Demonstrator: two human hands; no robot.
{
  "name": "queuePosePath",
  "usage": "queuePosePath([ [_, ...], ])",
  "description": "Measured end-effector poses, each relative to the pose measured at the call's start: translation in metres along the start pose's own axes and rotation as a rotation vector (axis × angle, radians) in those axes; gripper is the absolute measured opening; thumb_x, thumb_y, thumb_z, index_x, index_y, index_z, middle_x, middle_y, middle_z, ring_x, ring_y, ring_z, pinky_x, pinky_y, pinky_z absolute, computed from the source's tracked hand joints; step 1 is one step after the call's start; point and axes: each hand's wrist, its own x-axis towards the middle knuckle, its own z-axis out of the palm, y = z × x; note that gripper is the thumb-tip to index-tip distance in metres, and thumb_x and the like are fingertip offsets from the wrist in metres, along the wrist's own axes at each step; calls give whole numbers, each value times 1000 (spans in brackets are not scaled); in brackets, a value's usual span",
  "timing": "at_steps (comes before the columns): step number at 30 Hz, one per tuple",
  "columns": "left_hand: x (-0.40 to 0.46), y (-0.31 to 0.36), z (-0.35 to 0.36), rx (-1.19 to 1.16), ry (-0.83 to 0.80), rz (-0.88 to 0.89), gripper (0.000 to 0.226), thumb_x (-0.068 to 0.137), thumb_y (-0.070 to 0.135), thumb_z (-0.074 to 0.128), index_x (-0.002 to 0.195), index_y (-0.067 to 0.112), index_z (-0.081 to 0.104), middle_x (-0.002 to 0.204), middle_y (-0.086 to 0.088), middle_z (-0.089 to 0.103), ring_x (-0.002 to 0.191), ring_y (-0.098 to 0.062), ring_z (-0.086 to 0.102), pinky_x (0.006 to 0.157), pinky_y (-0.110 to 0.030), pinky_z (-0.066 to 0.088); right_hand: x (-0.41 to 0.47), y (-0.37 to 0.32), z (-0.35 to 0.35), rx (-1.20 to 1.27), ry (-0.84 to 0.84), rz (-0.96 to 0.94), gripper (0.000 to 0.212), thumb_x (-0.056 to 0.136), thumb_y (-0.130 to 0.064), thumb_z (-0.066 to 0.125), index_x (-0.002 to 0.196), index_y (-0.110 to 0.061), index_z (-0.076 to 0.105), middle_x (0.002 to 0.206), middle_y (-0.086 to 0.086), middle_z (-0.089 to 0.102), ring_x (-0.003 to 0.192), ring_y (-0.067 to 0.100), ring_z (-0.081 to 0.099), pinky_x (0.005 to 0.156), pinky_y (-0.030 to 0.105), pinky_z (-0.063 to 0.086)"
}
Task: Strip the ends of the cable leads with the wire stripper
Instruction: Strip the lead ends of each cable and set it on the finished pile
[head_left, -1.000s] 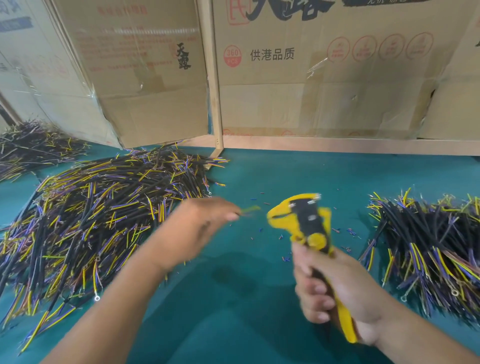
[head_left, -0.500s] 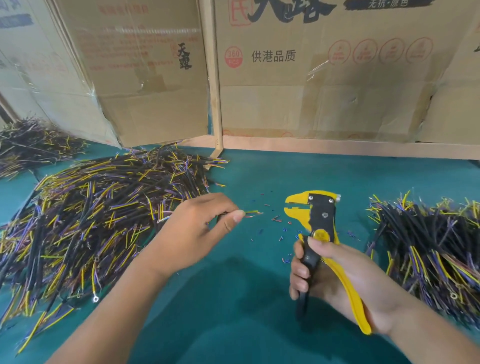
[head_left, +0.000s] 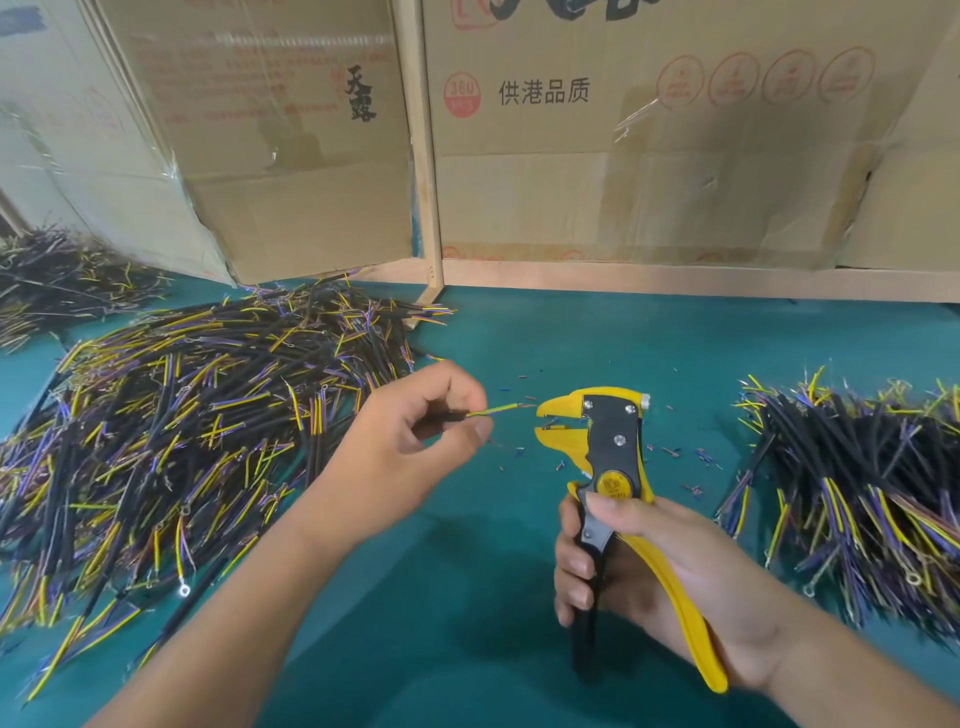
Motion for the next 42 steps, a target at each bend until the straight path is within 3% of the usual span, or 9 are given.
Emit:
queuePosePath([
  [4,-1,1,3,-124,-61,-17,10,90,3,57,91,13,55,72,11,50,64,-4,41,60,-14,35,-1,0,2,17,15,-1,30,82,-28,75,92,-3,62,76,17,47,67,32,48,72,49,50],
  [14,-2,2,7,-221,-79,-98,12,86,2,53,84,13,49,71,0,42,68,-14,34,61,-22,32,-1,2,4,11,-23,-3,28,84,-27,73,92,-3,61,76,16,47,67,31,48,73,49,50],
  [19,-2,5,6,-196,-42,-55,9,72,20,54,75,12,50,67,-9,43,66,-11,38,60,-22,35,1,5,7,22,-52,3,26,85,-27,70,92,-3,59,75,16,47,67,31,49,74,49,50],
  [26,-3,2,8,-194,-93,-37,4,70,18,54,72,21,54,66,-8,46,63,-10,41,57,-24,40,0,10,10,59,-121,40,26,87,-27,70,93,-4,60,75,15,47,67,30,50,74,48,50],
  [32,-4,0,8,-190,-95,-44,2,71,19,55,73,20,54,68,-13,45,64,-16,39,56,-36,33,-2,11,12,67,-214,29,27,90,-28,70,95,-4,58,77,15,47,69,29,50,77,49,47],
  [42,-4,1,10,-207,-113,-51,3,72,20,54,74,20,52,68,8,47,65,-10,39,59,-27,35,-4,9,16,32,-176,17,24,88,-26,68,89,-4,57,73,15,45,64,28,49,73,48,49],
])
